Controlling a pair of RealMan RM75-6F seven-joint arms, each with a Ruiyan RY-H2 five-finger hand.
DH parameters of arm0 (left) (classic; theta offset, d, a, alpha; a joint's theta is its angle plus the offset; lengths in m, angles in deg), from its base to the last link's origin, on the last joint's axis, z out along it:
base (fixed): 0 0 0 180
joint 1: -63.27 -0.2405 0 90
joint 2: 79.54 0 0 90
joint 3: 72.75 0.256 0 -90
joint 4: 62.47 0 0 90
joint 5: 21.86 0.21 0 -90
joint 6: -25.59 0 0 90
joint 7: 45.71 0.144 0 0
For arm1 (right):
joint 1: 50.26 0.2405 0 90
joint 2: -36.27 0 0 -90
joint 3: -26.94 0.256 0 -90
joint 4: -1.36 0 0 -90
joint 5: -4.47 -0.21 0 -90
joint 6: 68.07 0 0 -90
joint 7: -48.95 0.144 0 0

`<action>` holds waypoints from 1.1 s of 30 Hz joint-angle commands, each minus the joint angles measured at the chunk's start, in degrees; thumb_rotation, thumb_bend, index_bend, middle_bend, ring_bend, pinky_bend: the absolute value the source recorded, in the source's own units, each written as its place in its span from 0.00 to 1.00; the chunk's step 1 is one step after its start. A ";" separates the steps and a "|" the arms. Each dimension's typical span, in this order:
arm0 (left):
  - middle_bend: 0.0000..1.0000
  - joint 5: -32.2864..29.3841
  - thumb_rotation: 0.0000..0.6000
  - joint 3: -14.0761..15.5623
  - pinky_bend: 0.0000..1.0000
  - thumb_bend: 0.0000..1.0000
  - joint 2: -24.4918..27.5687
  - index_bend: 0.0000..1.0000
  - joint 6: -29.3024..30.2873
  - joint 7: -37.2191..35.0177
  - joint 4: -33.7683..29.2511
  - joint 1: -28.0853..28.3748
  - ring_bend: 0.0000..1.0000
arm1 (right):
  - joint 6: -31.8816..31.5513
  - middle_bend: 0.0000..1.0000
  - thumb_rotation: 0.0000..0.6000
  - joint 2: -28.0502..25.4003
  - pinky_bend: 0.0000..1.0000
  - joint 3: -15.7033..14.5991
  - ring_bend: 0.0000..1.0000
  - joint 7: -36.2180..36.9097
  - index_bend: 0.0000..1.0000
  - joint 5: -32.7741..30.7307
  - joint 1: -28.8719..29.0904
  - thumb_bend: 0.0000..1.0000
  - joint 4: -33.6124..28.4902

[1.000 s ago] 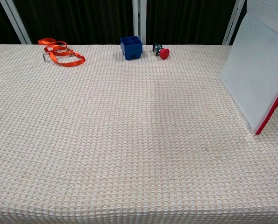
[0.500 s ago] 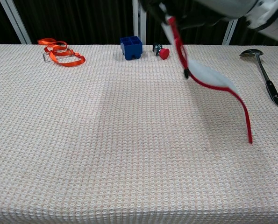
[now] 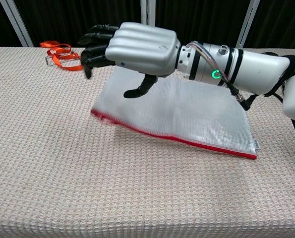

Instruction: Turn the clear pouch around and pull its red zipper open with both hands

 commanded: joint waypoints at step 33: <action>0.19 0.16 1.00 0.41 0.16 0.02 -2.03 0.26 -0.08 -7.20 6.73 -0.62 0.15 | 32.47 0.00 1.00 -5.61 0.00 4.62 0.00 -33.81 0.01 -30.78 0.62 0.03 -34.14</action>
